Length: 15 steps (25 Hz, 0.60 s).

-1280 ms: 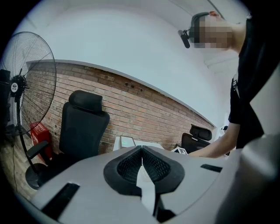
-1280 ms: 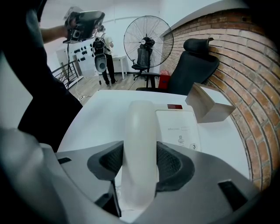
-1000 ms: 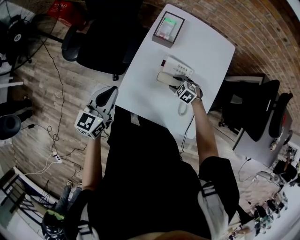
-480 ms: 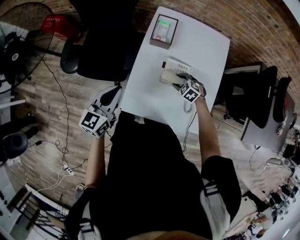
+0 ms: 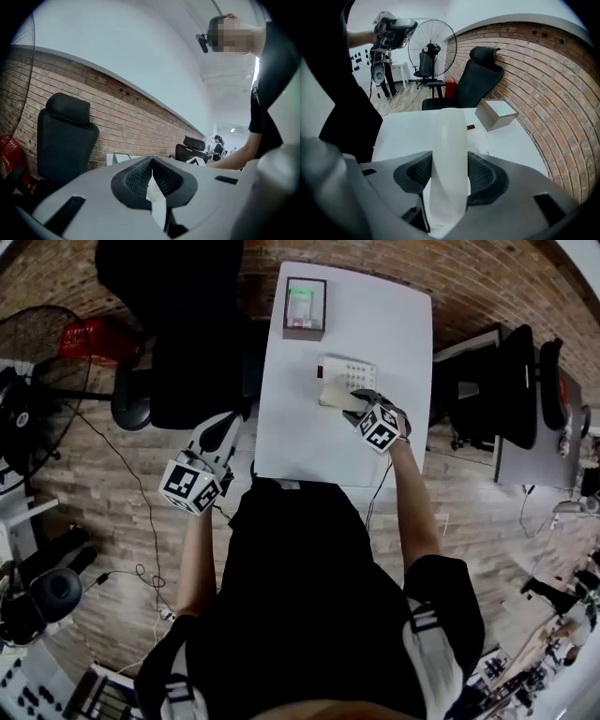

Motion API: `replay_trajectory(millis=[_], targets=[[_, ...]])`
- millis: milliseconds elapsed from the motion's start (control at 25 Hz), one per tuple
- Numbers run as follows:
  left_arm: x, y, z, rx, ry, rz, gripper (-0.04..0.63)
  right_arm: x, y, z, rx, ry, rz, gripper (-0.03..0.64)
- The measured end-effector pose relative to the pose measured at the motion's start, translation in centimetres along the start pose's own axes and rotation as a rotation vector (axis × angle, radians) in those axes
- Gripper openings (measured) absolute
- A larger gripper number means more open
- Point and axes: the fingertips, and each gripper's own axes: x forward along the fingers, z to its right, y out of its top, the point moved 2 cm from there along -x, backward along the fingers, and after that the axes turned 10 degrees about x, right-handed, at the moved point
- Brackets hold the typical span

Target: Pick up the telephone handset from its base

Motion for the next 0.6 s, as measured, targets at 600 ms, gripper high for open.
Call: replay_trajectory(millis=[600], targets=[[-2.1, -0.1, -2.4, 0.018, -0.132, 0.012, 0.018, -2.0, -0.5, -5.0, 0.163, -0.102, 0.007, 0.210]])
